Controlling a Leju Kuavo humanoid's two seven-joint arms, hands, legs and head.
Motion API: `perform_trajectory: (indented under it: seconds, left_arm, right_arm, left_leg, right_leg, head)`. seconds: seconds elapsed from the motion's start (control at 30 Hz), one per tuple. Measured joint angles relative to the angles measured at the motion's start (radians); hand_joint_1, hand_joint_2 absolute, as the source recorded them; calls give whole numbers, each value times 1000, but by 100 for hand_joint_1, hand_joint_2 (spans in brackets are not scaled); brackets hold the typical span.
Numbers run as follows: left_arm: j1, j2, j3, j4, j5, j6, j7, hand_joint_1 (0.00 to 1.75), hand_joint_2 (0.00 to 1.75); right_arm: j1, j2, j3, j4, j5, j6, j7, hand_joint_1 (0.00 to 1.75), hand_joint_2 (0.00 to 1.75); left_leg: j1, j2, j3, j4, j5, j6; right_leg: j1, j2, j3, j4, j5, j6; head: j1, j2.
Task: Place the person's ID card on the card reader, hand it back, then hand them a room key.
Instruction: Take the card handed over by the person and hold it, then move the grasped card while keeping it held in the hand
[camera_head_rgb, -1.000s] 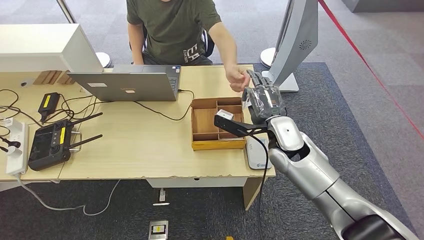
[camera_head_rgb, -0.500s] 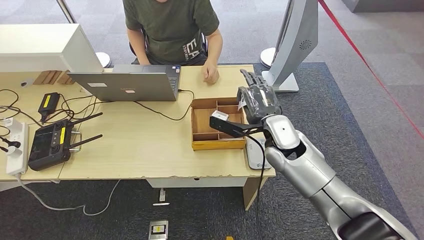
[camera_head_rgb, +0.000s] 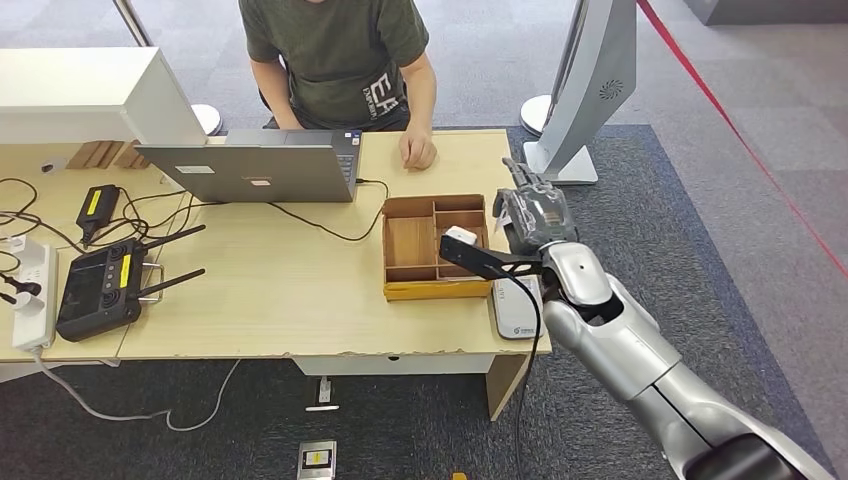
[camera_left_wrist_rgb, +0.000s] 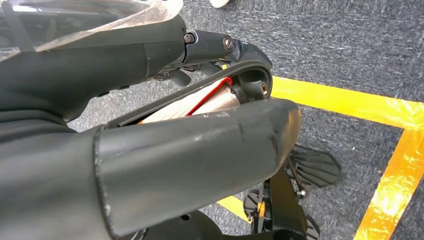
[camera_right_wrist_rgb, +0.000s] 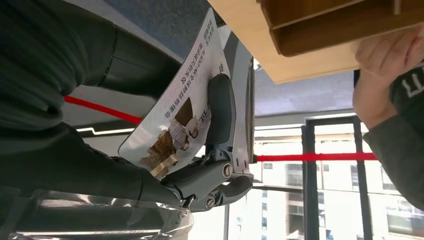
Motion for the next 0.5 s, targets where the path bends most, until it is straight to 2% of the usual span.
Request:
perform_trajectory:
  seconds: [0.2, 0.5]
  left_arm:
    - [1, 0, 0, 0, 0, 2, 9, 0, 0]
    - [1, 0, 1, 0, 0, 2, 10, 0, 0]
  right_arm:
    - [52, -38, -39, 37, -13, -17, -7, 175, 175]
    - [66, -52, -64, 69, -14, -16, -7, 175, 175]
  left_leg:
    - [0, 0, 0, 0, 0, 0]
    - [0, 1, 0, 0, 0, 0]
  right_leg:
    - [0, 0, 0, 0, 0, 0]
    - [0, 0, 0, 0, 0, 0]
  head:
    - [0, 0]
    - [0, 0]
